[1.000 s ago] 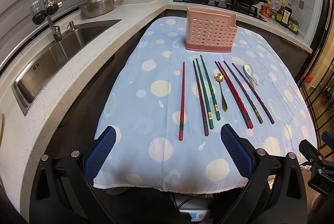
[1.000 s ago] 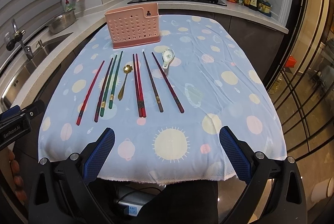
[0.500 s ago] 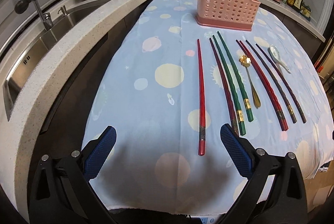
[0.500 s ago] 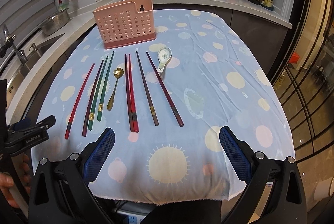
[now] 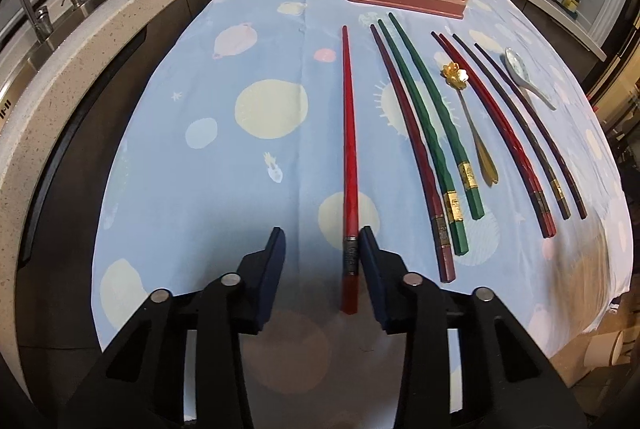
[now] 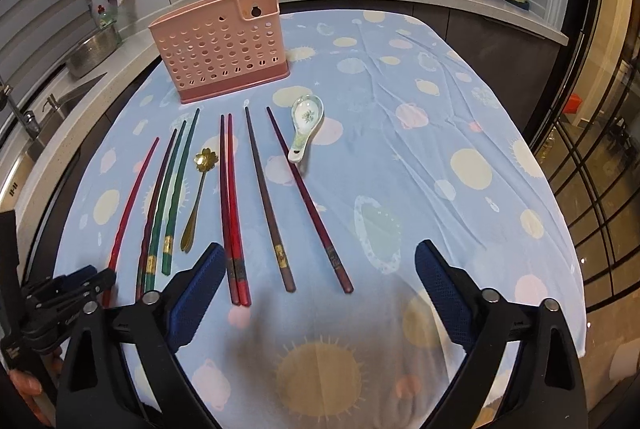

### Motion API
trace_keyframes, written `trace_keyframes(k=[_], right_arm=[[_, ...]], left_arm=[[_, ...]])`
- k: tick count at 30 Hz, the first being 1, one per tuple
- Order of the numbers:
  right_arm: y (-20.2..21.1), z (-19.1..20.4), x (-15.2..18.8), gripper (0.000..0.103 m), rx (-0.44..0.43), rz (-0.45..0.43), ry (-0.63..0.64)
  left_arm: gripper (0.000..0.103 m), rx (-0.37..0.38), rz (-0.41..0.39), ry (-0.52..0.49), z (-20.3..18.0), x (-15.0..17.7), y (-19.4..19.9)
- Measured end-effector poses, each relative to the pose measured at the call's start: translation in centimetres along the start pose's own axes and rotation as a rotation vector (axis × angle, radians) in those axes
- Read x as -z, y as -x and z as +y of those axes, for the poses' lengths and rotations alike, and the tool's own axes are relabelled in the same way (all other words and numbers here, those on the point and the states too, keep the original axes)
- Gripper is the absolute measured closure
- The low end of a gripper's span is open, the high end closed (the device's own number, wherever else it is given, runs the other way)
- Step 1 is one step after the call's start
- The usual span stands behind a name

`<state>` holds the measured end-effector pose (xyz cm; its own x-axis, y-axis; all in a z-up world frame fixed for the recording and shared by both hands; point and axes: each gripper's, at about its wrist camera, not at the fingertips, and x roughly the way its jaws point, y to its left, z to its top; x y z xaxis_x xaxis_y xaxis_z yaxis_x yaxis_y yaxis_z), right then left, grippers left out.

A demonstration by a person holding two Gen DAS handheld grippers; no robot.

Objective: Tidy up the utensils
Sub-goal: 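Grasp the single red chopstick with the left tool while the right tool grasps the white ceramic spoon, then lift the red chopstick with the left tool while the right tool lifts the white spoon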

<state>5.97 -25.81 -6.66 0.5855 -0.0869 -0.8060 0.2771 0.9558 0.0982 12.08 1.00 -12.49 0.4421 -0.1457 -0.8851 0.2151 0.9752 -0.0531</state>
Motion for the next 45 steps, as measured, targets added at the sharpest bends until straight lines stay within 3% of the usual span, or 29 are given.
trace_keyframes(k=[4, 10, 13, 26, 31, 45], right_arm=[[-2.2, -0.4, -2.3, 0.040, -0.027, -0.012, -0.024], [-7.0, -0.7, -5.5, 0.071, -0.159, 0.028, -0.116], [-9.2, -0.8, -6.3, 0.080, -0.219, 0.062, -0.171], [-12.4, -3.3, -6.3, 0.086, -0.319, 0.114, -0.344], [-13.0, -3.0, -5.9, 0.091, -0.337, 0.131, -0.345], [-7.7, -4.5, -4.6, 0.095, -0.279, 0.045, -0.311]], left_arm=[[0.092, 0.044, 0.013, 0.011, 0.0, -0.1, -0.1], [0.093, 0.048, 0.020, 0.008, -0.2, -0.3, -0.3], [0.093, 0.049, 0.024, 0.011, -0.2, -0.5, -0.4], [0.093, 0.041, 0.024, 0.003, -0.3, -0.6, -0.5], [0.093, 0.039, 0.023, 0.002, -0.3, -0.6, -0.6], [0.097, 0.089, 0.017, 0.049, 0.4, -0.6, 0.4]])
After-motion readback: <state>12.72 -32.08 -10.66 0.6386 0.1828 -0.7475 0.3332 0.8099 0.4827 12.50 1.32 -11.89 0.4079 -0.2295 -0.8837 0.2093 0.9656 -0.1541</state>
